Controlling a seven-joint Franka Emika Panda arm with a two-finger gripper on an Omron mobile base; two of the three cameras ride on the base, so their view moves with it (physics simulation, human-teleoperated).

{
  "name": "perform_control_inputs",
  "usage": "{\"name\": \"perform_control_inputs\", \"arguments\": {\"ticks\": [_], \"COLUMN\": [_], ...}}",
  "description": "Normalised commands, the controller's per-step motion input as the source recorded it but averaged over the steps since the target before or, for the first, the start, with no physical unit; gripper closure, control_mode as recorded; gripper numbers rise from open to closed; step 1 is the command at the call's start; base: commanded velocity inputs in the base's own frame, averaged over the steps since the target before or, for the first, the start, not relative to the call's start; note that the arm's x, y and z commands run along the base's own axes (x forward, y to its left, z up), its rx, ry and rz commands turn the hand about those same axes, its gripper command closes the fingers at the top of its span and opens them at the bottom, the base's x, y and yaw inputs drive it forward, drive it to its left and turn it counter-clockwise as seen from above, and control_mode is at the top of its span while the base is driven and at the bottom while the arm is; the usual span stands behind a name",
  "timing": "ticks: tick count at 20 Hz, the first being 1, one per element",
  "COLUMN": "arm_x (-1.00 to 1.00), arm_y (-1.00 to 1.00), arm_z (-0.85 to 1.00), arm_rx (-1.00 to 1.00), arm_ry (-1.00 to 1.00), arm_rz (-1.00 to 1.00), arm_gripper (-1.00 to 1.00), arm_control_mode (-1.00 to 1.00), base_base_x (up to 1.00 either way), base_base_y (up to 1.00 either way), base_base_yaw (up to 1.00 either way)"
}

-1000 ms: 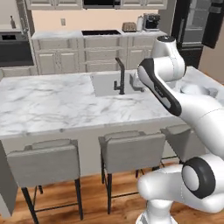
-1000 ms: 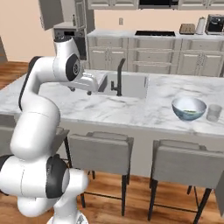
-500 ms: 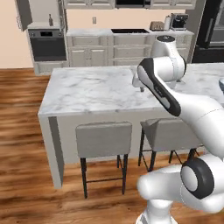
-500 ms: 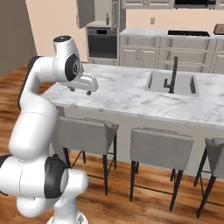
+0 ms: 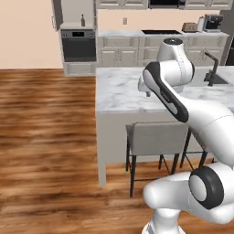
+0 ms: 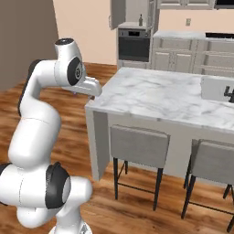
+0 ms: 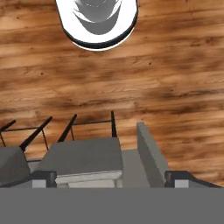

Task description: There is a bowl on the dining counter. Grab a lemon wedge from the fridge and place it in the bowl. Then get the liquor bottle and glass cup from the cabinet and place them next to the bowl.

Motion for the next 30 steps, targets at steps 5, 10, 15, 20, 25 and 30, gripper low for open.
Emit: {"name": "perform_control_inputs", "arguments": {"ticks": [5,10,15,20,25,30], "arm_x": [0.0,0.0,0.0,0.0,0.0,0.0], "arm_y": [0.0,0.0,0.0,0.0,0.0,0.0], "arm_z": [0.0,0.0,0.0,0.0,0.0,0.0], "arm_rx": [0.0,0.0,0.0,0.0,0.0,0.0], "arm_ry": [0.0,0.0,0.0,0.0,0.0,0.0], "arm_rz": [0.0,0.0,0.0,0.0,0.0,0.0], "arm_gripper": [-1.0,-1.0,-1.0,-1.0,-1.0,-1.0], "arm_control_mode": [1.0,1.0,1.0,1.0,1.0,1.0], "base_base_x": [0.09,0.4,0.54,0.79,0.99,1.0], "base_base_y": [1.0,1.0,1.0,1.0,1.0,0.9], "base_base_yaw": [0.04,0.0,0.0,-0.02,-0.09,-0.09]}}
